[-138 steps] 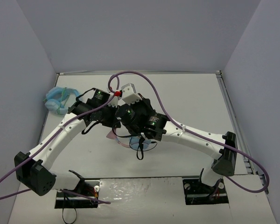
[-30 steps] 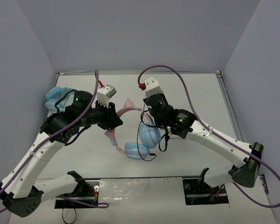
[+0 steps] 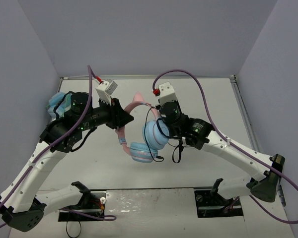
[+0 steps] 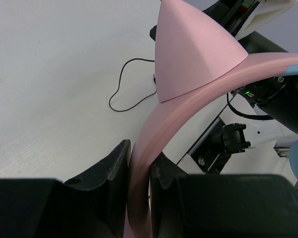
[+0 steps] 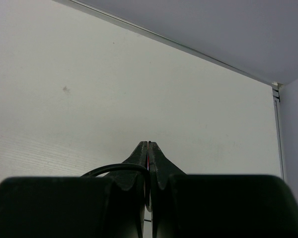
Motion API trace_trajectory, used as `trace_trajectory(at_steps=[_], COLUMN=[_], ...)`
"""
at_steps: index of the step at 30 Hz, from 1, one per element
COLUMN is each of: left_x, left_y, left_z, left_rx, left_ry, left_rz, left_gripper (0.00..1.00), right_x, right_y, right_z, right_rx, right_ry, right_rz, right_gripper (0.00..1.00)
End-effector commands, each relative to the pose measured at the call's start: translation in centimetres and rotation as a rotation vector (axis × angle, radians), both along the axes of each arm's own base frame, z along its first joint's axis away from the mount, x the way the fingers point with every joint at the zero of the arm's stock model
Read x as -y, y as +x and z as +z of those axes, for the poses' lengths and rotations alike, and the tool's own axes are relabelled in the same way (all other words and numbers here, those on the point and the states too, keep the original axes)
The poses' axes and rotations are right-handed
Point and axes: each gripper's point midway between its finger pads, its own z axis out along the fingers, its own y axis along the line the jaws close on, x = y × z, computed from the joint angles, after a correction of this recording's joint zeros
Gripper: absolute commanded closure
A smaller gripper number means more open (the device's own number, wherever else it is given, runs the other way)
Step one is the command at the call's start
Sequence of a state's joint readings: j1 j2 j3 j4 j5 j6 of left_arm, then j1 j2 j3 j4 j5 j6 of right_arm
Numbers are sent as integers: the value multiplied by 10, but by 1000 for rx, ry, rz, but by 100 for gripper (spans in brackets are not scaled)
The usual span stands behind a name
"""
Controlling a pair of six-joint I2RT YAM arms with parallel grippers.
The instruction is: Wrap the headphones
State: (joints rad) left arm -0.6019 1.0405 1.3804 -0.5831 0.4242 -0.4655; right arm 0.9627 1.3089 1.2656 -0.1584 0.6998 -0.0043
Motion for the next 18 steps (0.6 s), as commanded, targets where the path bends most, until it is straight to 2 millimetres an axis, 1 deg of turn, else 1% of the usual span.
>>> trace_trajectory(at_steps=[1,6,11,14,18], left_x=[3,1,-1,-1,-2], left_y=[-16,-20,-24,-23,-21], left_z=[114,125,138,142,145], left_rx=[239,263,294,300,307], left_ry=[-280,-304,-336,-341,-346], left_rz=[-42,-45,-45,-41,-30], left_gripper=[100,100,100,100,100], right_x=[6,8,9,12,15], right_y=[1,3,3,4,6], right_z=[6,0,-5,-9,-10], right_rx=[31,28,23,19,20], right_ry=[29,25,63,76,99], right_rz=[-31,-37,-50,-57,-64], right_gripper=[99,99,98,98,93])
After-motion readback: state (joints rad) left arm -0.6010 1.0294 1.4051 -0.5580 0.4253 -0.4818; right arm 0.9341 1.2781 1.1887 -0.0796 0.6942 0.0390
